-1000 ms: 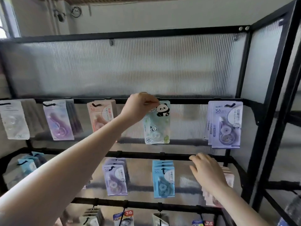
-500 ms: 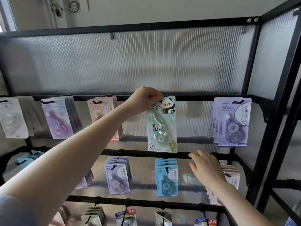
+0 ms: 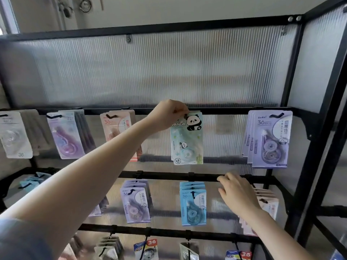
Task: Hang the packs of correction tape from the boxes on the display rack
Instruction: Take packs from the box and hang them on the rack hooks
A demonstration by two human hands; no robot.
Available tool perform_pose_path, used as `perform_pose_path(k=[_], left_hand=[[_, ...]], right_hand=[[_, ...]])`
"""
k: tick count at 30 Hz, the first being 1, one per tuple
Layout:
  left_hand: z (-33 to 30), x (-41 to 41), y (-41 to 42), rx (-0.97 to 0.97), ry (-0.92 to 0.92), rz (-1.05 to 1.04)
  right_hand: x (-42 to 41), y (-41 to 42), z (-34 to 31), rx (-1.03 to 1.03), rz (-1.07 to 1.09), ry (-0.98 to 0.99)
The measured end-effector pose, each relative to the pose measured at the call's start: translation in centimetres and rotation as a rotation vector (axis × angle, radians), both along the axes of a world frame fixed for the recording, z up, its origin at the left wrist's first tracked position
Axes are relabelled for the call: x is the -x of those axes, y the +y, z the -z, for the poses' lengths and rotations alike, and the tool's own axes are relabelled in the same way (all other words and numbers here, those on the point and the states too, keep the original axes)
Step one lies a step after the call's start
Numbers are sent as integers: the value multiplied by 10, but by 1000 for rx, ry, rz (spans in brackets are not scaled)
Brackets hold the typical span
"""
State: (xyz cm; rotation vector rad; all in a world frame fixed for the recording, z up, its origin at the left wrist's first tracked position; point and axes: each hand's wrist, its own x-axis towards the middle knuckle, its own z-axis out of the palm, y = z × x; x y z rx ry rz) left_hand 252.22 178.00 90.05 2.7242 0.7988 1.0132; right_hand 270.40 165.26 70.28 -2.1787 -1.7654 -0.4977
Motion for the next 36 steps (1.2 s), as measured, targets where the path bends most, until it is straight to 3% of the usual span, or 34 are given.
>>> perform_pose_path(k=[12,19,36], left_hand=[[13,2,4,-286,-1,-26],[35,17,-11,-437,-81,-173],[181,159,-34,-122,70,-551]], right_hand=[[-3,-6,3,-1,-15,-6],[0,-9,6,2,-10,-17],[84,1,45,45,-86,-56]])
